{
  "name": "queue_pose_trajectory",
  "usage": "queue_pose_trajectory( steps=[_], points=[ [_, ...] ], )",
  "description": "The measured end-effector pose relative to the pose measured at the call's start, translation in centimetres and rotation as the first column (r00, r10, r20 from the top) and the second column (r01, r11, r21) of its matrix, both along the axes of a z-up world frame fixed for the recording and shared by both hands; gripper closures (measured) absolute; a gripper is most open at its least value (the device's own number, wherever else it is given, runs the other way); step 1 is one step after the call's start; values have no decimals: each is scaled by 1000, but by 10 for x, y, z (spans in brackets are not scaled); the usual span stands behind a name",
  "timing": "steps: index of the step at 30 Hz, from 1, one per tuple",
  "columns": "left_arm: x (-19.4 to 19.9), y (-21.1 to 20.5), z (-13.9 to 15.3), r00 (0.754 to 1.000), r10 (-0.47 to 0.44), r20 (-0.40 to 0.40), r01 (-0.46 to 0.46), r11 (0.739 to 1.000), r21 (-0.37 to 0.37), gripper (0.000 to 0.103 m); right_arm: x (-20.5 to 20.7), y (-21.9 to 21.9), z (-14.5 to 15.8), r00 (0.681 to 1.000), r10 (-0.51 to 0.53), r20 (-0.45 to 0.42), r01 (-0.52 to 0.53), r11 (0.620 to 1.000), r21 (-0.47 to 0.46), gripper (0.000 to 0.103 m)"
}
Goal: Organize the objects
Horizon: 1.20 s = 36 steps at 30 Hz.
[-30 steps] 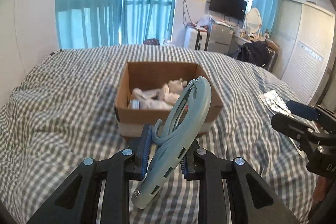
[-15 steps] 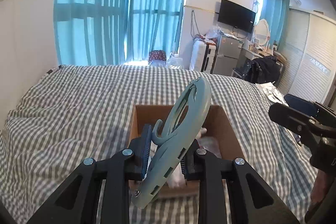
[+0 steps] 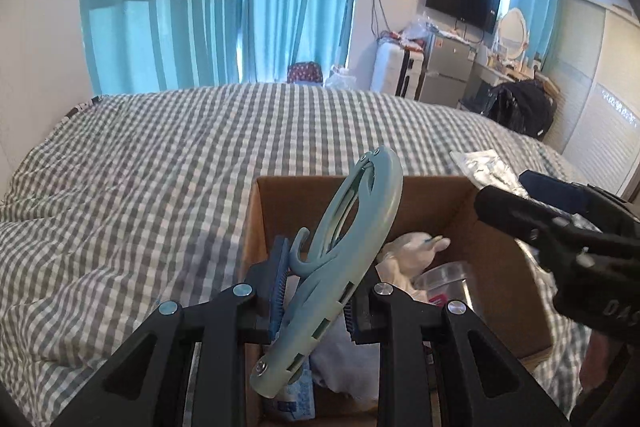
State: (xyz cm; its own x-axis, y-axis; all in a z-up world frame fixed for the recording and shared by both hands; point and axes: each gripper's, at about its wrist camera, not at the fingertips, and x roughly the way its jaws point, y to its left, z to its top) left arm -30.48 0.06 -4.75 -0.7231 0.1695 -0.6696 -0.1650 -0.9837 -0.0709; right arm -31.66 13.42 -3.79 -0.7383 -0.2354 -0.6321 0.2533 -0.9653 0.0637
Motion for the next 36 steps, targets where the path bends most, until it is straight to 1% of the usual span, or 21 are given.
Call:
queue_pose_trajectory(
  steps=[4, 8, 9, 10, 11, 12, 13, 14, 15, 17, 20, 21, 22, 24, 27, 28, 31, 35, 36],
  points=[
    [-3, 1, -9, 1000, -7, 22, 7, 1000, -6, 79, -6, 5, -17, 1000, -12, 29, 12, 1000, -9, 34],
    [-4, 1, -15, 999, -4, 39, 4, 1000, -17, 78, -7, 11, -21, 999, -12, 50, 13, 999, -38, 34],
    [-3, 2, -15, 999, -4, 44, 4, 1000, -17, 77, -6, 12, -19, 999, -23, 44, 25, 999, -43, 32],
    [-2, 3, -14, 999, -4, 48, 5, 1000, -16, 75, -6, 13, -16, 999, -32, 40, 34, 998, -44, 26],
    [-2, 4, -12, 999, -2, 51, 3, 1000, -17, 68, -5, 15, -14, 998, -42, 36, 43, 998, -44, 23],
    [0, 5, -10, 998, 2, 59, -1, 1000, -21, 51, -5, 18, -10, 998, -54, 31, 55, 998, -43, 17],
    [2, 6, -7, 998, 10, 59, -8, 1000, -26, 41, -3, 18, -6, 998, -62, 28, 63, 997, -41, 16],
    [6, 6, -3, 999, 22, 44, -20, 999, -32, 31, 0, 19, -2, 997, -68, 24, 69, 997, -39, 16],
    [11, 6, 4, 999, 27, 21, -26, 999, -33, 30, 5, 20, 4, 997, -70, 18, 71, 997, -37, 16],
    [19, 6, 15, 1000, 28, 4, -28, 999, -29, 29, 17, 23, 17, 997, -71, 1, 71, 997, -32, 16],
    [35, 6, 36, 998, 48, -29, -49, 998, -34, 20, 34, 28, 37, 996, -84, -28, 84, 996, -15, 16],
    [43, 6, 46, 998, 52, -48, -53, 998, -31, 17, 43, 32, 48, 995, -93, -45, 92, 996, -14, 16],
    [49, 7, 54, 996, 54, -64, -56, 998, -28, 16, 51, 35, 56, 994, -97, -57, 97, 995, -15, 16],
    [66, 6, 75, 992, 60, -110, -64, 998, -25, 7, 70, 40, 77, 991, -104, -85, 103, 995, -13, 16],
    [89, 3, 103, 982, 65, -178, -71, 997, -24, 3, 98, 42, 105, 984, -114, -134, 114, 993, -2, 15],
    [96, 1, 113, 977, 69, -201, -75, 997, -22, 0, 106, 43, 112, 982, -117, -148, 118, 993, -1, 14],
    [124, -1, 138, 958, 78, -275, -90, 996, -29, 0, 138, 47, 136, 972, -126, -200, 129, 992, 4, 12],
    [155, -5, 157, 939, 89, -333, -111, 993, -48, 0, 174, 46, 156, 956, -150, -252, 163, 986, 31, 9],
    [165, -8, 160, 931, 97, -353, -121, 992, -46, 0, 187, 46, 160, 948, -170, -270, 186, 982, 34, 6]
  ],
)
